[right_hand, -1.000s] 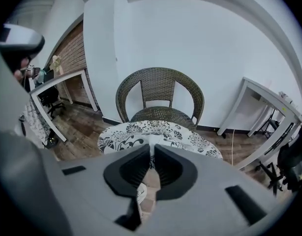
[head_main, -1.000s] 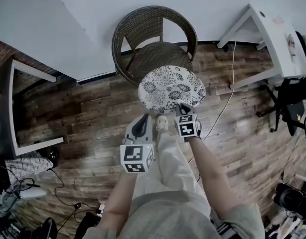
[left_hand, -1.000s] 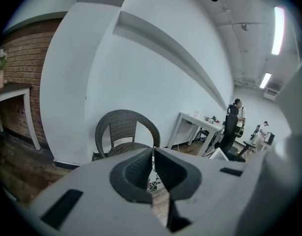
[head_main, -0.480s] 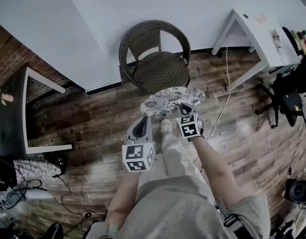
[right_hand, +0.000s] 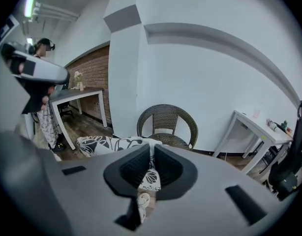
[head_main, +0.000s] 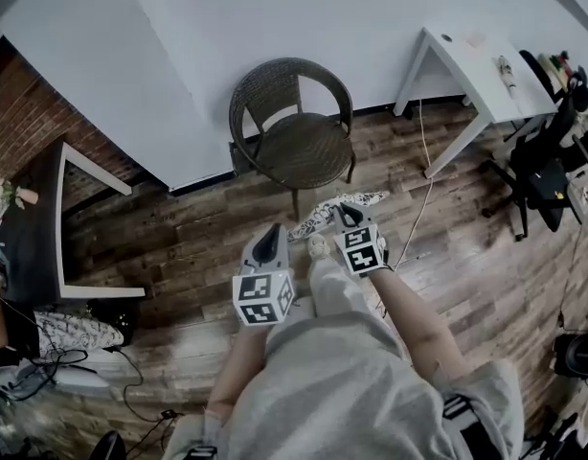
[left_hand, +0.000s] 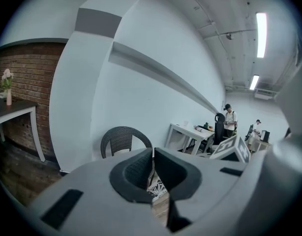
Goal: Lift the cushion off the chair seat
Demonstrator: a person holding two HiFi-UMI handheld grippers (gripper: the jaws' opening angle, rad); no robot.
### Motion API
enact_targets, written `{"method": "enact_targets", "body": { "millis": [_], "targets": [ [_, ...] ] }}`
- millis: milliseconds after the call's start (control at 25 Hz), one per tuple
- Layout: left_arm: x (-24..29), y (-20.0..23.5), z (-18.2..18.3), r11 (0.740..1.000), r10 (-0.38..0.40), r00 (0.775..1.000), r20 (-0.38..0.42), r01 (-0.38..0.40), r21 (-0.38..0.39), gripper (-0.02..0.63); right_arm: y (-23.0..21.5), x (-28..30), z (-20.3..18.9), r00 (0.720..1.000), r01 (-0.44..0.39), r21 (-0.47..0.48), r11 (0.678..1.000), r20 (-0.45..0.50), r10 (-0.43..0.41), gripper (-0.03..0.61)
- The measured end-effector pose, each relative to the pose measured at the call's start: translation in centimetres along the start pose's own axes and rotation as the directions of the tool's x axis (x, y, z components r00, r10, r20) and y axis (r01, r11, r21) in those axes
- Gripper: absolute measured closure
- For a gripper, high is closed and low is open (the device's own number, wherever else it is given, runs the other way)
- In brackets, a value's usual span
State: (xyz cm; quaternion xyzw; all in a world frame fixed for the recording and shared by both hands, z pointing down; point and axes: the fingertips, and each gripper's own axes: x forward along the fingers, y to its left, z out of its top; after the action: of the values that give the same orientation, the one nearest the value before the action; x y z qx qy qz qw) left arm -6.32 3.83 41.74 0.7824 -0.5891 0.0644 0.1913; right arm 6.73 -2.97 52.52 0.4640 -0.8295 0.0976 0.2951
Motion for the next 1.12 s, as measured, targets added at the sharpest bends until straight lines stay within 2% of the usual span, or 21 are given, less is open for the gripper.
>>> {"method": "enact_targets", "body": {
  "millis": [200,480,760,1120],
  "targets": [
    [-1.6,-0.3,1.6,1.000,0.000,1.000,0.031,0.000,-0.002,0.598,1.3,-3.7,1.2,0.999,-0.018,-0.025,1.000,0.040,0.019,0.554],
    [-2.8,-0.3,2.9,1.000,0.011,0.998,0.064,-0.010,-0.008,0.598,1.6,-7.9,3.4,0.991,-0.014,0.021,1.000,0.132,0.011,0.554],
    [-3.5,-0.8,3.2,1.000,0.010,0.998,0.067,-0.011,0.014,0.598,0.9,-10.8,6.2,0.972,-0.017,0.070,0.997,0.236,0.000,0.554],
    [-3.4,-1.1,3.2,1.000,0.008,0.998,0.064,-0.009,0.014,0.598,0.7,-12.6,9.0,0.946,-0.038,0.090,0.995,0.323,0.007,0.554]
  ]
}}
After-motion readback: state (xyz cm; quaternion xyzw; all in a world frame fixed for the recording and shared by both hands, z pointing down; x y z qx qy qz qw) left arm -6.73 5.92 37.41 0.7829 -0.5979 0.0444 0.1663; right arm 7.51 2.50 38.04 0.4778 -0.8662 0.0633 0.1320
